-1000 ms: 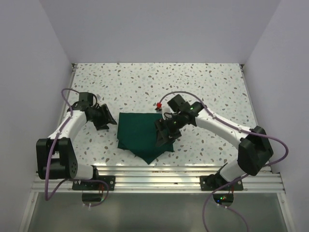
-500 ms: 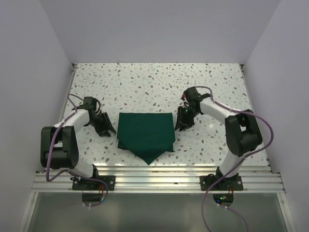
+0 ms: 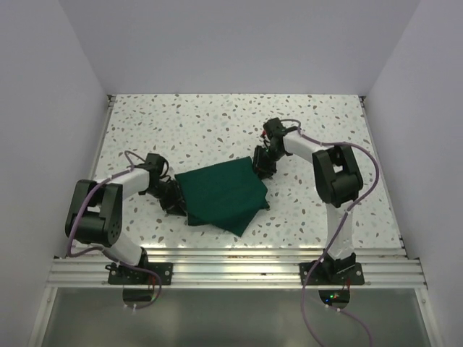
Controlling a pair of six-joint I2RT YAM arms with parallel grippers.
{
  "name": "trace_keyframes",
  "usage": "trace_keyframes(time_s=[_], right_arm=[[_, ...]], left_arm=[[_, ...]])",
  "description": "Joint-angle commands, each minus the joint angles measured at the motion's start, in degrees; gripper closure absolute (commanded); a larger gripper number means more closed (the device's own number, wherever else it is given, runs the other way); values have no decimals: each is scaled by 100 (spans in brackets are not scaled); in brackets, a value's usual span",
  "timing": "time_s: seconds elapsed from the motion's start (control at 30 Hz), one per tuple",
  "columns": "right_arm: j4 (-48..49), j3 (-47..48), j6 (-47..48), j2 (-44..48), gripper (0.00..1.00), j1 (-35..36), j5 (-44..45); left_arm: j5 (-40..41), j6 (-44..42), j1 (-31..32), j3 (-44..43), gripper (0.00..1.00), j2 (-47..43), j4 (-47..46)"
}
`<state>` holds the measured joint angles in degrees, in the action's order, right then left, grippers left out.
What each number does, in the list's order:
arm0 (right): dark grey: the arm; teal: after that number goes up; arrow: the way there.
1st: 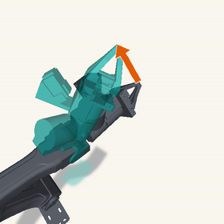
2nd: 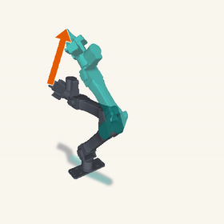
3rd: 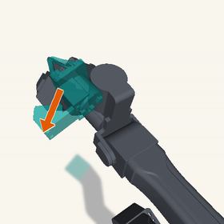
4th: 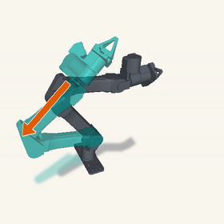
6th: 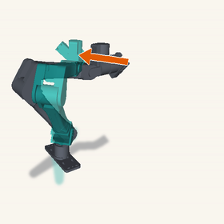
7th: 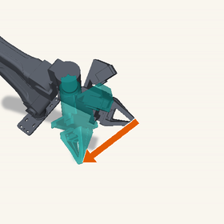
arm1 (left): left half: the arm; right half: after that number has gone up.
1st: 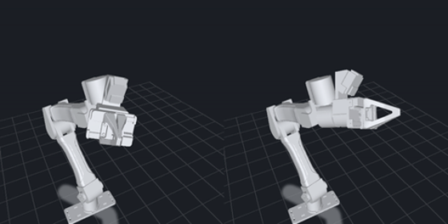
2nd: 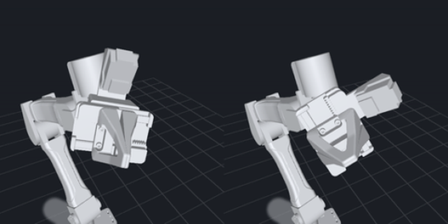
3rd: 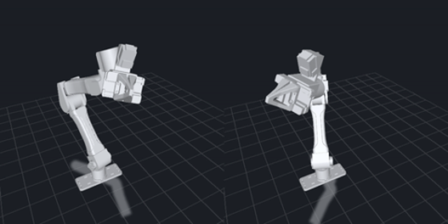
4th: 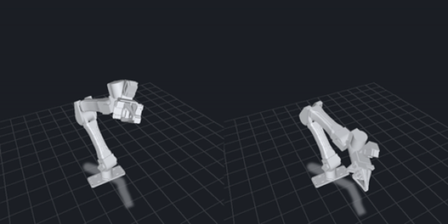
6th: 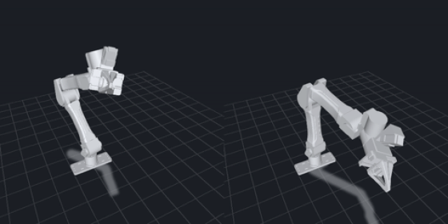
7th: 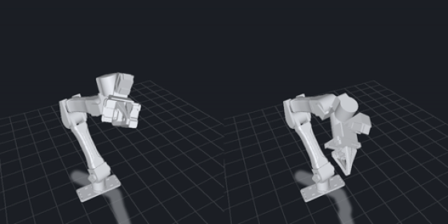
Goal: Prepare the surgical pack
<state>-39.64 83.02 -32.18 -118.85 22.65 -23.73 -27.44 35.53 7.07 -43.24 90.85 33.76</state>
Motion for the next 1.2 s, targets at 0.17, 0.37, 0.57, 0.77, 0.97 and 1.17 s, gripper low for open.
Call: trace_keyframes(time_s=[0.17, 0.37, 0.57, 0.77, 0.97, 1.17], right_arm=[[-7, 2924, -703, -1507, 62, 196, -353], [-1133, 3810, -17, -1757, 48, -384, 604], [-1485, 3089, 511, -913, 18, -1087, 1607], [-1574, 2000, 415, 387, 1, -1044, 1530], [-1038, 392, 485, 1890, 1, -1044, 809], [-1081, -655, 669, 2944, 1, -1052, 466]], left_arm=[[-26, 939, 506, 175, 52, -5, -522], [309, 561, 269, 799, 41, -936, 367], [205, 271, 216, 985, 35, -2140, 1036], [380, 51, 233, -182, 34, -3073, 967], [1002, -362, 1224, -1712, 26, -2178, 658], [2198, -1091, 2657, -3047, 18, -1150, 571]])
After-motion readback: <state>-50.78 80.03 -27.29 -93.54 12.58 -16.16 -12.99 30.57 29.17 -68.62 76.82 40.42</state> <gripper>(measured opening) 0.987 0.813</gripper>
